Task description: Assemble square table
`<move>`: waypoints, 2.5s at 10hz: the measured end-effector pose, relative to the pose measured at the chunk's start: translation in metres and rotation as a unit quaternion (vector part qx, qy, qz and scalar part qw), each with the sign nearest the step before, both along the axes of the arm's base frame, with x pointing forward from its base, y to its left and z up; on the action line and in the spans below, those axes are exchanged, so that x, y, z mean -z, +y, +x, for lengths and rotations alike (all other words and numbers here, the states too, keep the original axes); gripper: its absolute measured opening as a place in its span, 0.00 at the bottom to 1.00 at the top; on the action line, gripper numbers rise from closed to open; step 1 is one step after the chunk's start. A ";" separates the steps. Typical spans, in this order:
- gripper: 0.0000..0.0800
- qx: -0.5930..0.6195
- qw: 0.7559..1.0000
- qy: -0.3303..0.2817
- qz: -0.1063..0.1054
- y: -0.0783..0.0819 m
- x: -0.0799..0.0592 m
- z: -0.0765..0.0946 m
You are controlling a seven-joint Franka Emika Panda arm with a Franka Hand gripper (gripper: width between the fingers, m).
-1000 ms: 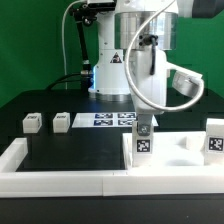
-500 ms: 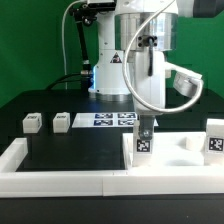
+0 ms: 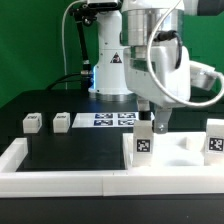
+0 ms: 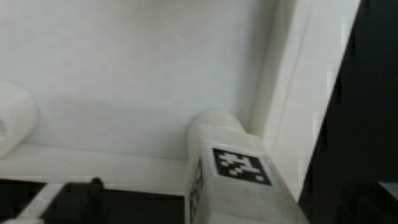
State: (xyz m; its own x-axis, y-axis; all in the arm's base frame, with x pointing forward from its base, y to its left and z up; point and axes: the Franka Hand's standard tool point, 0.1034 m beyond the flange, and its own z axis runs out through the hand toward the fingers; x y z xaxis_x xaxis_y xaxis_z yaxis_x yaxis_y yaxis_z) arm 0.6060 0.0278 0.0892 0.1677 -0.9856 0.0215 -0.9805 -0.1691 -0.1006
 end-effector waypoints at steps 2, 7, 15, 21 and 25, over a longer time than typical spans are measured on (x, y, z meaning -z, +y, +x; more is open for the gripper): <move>0.81 -0.003 1.000 -0.003 0.006 0.007 -0.009 -0.008; 0.81 0.002 1.000 -0.001 0.006 0.007 -0.008 -0.012; 0.81 0.076 0.997 0.027 0.012 0.040 0.019 -0.079; 0.81 0.083 0.996 0.042 -0.002 0.050 0.043 -0.106; 0.81 0.071 0.995 0.063 -0.022 0.053 0.071 -0.122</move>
Offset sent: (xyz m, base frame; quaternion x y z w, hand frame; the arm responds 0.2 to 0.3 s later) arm 0.0000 0.0000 0.0000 0.0000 0.0000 0.0000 1.0000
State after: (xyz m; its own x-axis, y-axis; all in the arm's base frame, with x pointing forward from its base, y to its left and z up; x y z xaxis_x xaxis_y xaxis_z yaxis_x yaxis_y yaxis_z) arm 0.4838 0.0811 0.0185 0.0303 -0.9982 0.0518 -0.9991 -0.0288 0.0298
